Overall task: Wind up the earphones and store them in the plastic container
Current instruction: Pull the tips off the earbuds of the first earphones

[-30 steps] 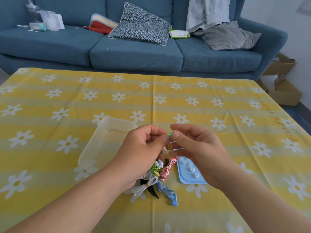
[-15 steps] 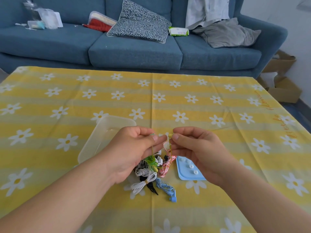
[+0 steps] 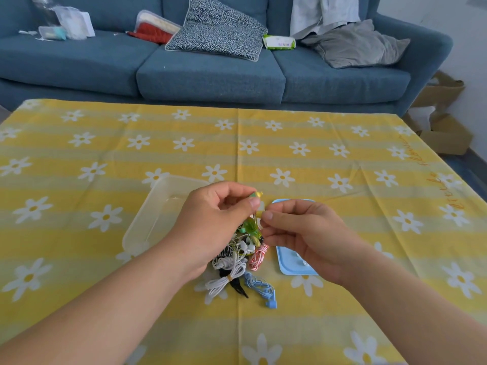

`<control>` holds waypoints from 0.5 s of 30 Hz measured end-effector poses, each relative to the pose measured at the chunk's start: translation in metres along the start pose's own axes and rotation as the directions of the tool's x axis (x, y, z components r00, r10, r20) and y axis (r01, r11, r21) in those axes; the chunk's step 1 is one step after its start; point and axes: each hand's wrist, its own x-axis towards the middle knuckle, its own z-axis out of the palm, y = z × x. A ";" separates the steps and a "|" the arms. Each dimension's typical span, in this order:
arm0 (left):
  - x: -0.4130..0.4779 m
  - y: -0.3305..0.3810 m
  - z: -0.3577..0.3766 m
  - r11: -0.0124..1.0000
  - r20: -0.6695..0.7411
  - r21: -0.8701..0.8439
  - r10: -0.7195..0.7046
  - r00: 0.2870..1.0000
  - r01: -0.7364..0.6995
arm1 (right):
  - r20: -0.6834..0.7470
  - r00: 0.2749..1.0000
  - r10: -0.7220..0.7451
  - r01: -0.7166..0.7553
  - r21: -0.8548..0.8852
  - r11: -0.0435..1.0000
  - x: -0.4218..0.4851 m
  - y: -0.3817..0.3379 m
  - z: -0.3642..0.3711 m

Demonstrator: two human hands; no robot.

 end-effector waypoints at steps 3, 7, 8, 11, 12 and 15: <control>-0.001 -0.002 0.007 0.989 0.050 0.138 0.042 0.998 -0.049 | 0.028 1.000 0.007 -0.007 0.017 1.000 -0.001 0.000 0.002; -0.003 -0.010 0.020 0.972 0.034 0.217 0.089 0.995 -0.094 | 0.018 1.000 0.013 -0.015 0.072 0.997 -0.004 0.005 0.004; -0.003 -0.012 0.023 0.971 0.016 0.217 0.099 0.995 -0.100 | 0.013 1.000 0.024 -0.025 0.078 0.997 -0.004 0.005 0.004; -0.001 -0.014 0.032 0.973 -0.049 0.219 0.089 0.995 -0.076 | 0.054 0.996 0.067 -0.071 0.083 0.994 -0.008 -0.001 -0.004; 0.001 -0.013 0.034 0.980 -0.058 0.195 0.062 0.996 -0.049 | 0.062 0.996 0.070 -0.074 0.062 0.995 -0.009 -0.006 -0.009; 0.003 -0.012 0.038 0.995 0.008 0.088 -0.049 0.999 0.049 | -0.173 0.985 0.007 -0.018 -0.064 0.998 -0.006 -0.017 -0.037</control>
